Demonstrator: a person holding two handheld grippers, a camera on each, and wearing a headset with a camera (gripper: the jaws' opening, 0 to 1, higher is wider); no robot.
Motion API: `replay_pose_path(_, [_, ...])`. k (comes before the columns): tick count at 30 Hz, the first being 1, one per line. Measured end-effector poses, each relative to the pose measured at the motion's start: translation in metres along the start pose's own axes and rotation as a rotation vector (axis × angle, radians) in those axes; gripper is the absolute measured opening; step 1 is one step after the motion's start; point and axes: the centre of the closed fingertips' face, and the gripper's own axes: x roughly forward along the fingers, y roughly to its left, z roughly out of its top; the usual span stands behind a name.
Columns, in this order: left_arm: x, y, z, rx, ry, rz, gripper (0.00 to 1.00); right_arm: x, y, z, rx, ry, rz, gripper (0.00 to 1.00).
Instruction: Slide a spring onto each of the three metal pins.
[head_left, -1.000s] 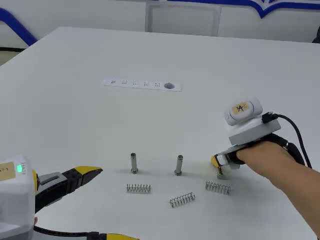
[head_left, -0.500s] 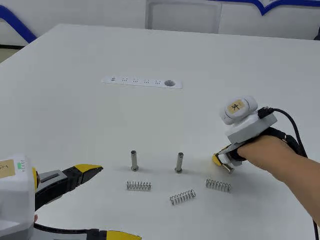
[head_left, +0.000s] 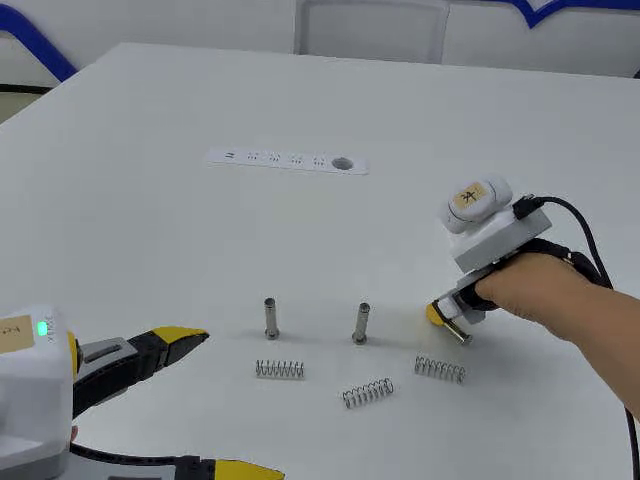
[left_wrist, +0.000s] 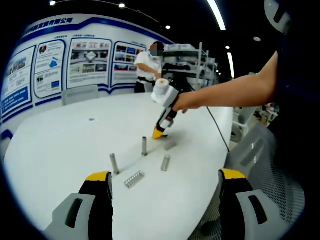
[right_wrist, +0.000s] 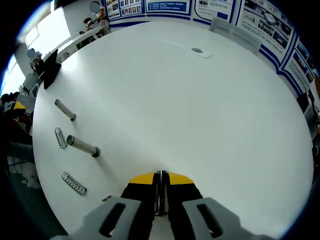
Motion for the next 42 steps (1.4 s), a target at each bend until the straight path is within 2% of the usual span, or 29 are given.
replay_pose_path(6, [0.000,0.001,0.000,0.000,0.003,0.002,0.89,-0.001,0.001,-0.001,0.002,0.011,-0.015,0.09])
replay_pose_path(11, [-0.001,0.002,0.001,-0.004,-0.004,0.010,0.89,-0.004,0.000,-0.003,0.052,-0.009,0.002,0.08])
replay_pose_path(23, [0.001,0.001,-0.001,0.001,0.002,-0.001,0.89,-0.028,0.009,0.005,0.052,-0.110,0.002,0.08])
replay_pose_path(42, [0.001,0.000,0.000,0.014,0.006,0.000,0.89,-0.052,0.011,0.001,0.072,-0.251,-0.029,0.08])
